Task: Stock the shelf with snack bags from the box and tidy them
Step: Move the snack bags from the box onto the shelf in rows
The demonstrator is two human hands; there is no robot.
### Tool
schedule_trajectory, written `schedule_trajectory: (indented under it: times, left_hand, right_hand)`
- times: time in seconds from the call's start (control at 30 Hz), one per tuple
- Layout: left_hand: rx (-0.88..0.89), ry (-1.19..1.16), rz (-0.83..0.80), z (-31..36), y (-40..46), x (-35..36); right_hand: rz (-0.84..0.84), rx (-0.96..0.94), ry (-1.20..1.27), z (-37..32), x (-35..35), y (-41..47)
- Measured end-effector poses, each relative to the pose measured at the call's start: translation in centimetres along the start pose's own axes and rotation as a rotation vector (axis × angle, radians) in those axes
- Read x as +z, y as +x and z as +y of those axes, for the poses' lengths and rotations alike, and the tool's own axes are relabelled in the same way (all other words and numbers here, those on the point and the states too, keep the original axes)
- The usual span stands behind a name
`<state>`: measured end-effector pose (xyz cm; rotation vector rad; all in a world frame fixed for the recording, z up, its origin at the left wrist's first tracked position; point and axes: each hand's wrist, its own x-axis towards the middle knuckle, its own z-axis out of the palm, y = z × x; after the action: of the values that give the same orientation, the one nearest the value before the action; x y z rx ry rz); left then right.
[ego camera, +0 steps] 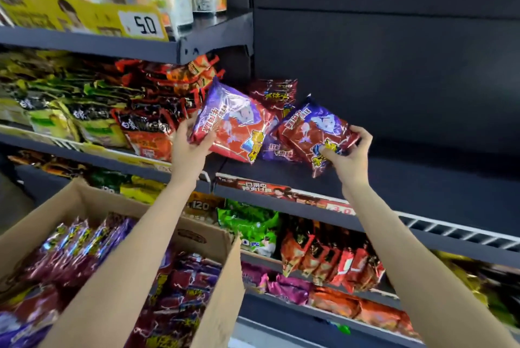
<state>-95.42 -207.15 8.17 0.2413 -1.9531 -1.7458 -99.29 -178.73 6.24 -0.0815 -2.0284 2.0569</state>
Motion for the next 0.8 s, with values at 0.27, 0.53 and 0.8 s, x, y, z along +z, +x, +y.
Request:
schedule_trajectory:
  times: [0.27,0.53,0.8]
  left_hand:
    - [-0.026,0.046,-0.052,-2.7,1.3,1.0]
    - [-0.036,0.003,-0.093,-2.8,2.0,0.5]
    - [-0.07,-0.112,-0.078,-2.8,1.3,0.4]
  right_hand:
    - [0.099,0.004,-0.896,3.0,4.4,3.0]
    - [-0.345,-0.375,-1.145,1.3,3.9,6.5]
    - [-0.131,-0.238,-0.555,2.0,6.3,4.3]
